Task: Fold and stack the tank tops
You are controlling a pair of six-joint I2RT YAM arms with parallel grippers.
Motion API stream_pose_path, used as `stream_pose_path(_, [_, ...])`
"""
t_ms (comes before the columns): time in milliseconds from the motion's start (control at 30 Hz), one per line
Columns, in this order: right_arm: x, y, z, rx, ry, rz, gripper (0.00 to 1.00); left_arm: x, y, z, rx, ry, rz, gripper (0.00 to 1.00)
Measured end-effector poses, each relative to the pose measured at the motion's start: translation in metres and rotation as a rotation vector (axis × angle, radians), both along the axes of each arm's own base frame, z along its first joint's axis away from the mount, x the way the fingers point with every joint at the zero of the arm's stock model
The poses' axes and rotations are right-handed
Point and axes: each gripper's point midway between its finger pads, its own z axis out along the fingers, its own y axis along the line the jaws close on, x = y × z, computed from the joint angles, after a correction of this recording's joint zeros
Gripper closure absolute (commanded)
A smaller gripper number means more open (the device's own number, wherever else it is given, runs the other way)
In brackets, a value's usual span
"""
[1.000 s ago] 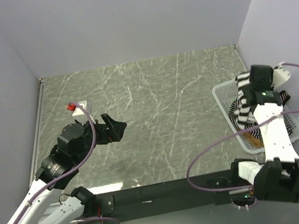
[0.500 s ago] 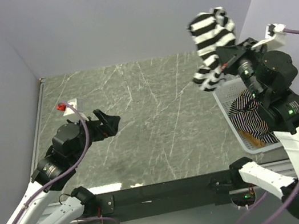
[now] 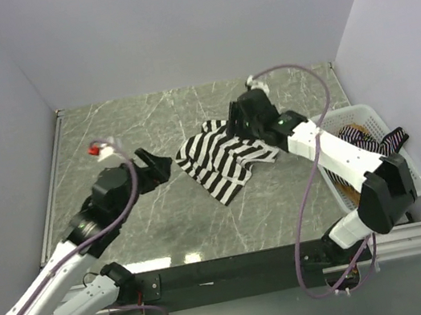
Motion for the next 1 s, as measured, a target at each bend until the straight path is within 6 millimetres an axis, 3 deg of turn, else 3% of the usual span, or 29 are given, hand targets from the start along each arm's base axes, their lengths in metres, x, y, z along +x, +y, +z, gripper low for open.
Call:
stream_pose_path(100, [-0.019,-0.016,-0.051,-0.080,0.102,-0.016,0.32,0.008,-0.021,-0.047,0.015,0.099,-0.043,0.29])
stream_pose_path(233, [-0.037,-0.036,-0.073,-0.110,0.114,-0.056,0.34,0.003,-0.045,-0.127,0.047,0.275,-0.119,0.33])
stream_pose_path(367, [-0.052,-0.048,-0.097,-0.125,0.132,-0.073,0.38,-0.009,-0.065,-0.175,0.067,0.385,-0.178,0.32])
stream_pose_path(500, [-0.064,-0.054,-0.128,-0.148,0.179,-0.068,0.42,-0.015,-0.097,-0.203,0.076,0.442,-0.230,0.36])
stream_pose_path(633, [-0.065,-0.053,-0.146,-0.156,0.195,-0.060,0.42,-0.021,-0.118,-0.229,0.085,0.501,-0.229,0.41])
stream_pose_path(733, [-0.060,-0.049,-0.149,-0.151,0.186,-0.052,0.42,-0.022,-0.130,-0.245,0.087,0.532,-0.184,0.42])
stream_pose_path(867, [-0.053,-0.042,-0.146,-0.127,0.156,-0.040,0.43,-0.015,-0.152,-0.245,0.056,0.523,-0.129,0.46])
stream_pose_path(1000, [-0.050,-0.040,-0.148,-0.125,0.153,-0.036,0.44,-0.009,-0.165,-0.249,0.037,0.522,-0.062,0.60])
